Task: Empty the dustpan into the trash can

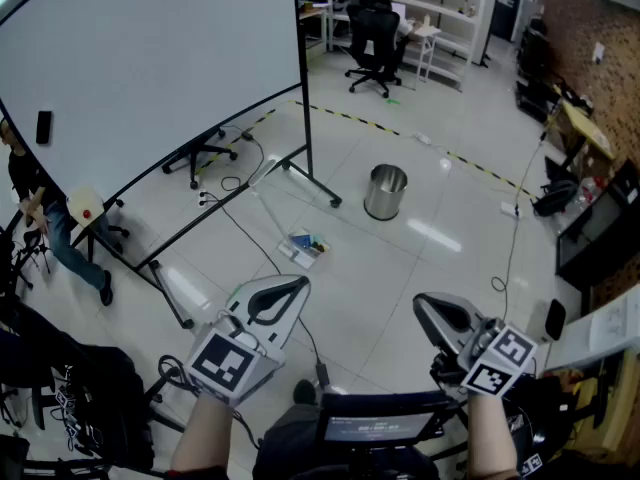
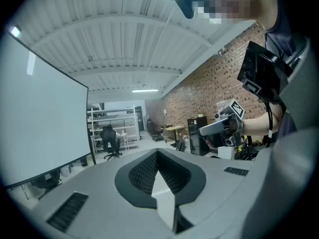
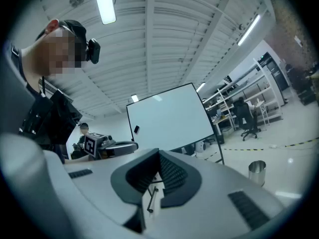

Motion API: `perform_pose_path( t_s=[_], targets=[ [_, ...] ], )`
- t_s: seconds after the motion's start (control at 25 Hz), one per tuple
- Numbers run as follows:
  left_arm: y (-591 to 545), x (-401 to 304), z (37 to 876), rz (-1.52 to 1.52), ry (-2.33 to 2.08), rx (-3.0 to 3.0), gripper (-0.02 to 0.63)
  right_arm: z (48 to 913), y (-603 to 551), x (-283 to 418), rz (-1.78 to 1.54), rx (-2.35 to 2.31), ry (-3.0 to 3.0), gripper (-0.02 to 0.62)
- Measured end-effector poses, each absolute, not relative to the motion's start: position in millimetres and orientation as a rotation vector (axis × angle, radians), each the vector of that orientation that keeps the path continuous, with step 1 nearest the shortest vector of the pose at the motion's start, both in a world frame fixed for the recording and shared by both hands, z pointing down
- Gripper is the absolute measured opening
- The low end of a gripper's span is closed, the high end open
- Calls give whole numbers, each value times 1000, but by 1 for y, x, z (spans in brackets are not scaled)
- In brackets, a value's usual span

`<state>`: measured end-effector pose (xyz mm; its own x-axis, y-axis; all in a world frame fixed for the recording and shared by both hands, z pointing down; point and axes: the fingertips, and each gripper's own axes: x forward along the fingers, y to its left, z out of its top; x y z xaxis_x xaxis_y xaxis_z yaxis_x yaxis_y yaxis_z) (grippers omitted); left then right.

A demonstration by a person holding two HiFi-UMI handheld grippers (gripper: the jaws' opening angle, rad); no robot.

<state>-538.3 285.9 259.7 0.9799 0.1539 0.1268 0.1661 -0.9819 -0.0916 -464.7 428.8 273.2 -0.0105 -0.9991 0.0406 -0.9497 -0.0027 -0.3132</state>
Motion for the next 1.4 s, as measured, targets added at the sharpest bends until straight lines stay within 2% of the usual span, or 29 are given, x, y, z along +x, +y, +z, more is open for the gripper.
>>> perform_pose_path(
  t_s=[0.32,0.76,1.08,1.4],
  targets=[
    [183,-561,265,-151,-196,-3065,0,276,328,-488,-356,-2092,2113,18],
    [122,-563,255,-90,-129,-3073,0,272,253,-487,-337,-2079,2223,18],
    [118,-527,256,-150,-9,-3072,0,277,245,-432,-351,-1990,2242,18],
    [117,-454,248,-225,206,-3044,0,282,247,-337,-390,-1826,2256,18]
  ],
)
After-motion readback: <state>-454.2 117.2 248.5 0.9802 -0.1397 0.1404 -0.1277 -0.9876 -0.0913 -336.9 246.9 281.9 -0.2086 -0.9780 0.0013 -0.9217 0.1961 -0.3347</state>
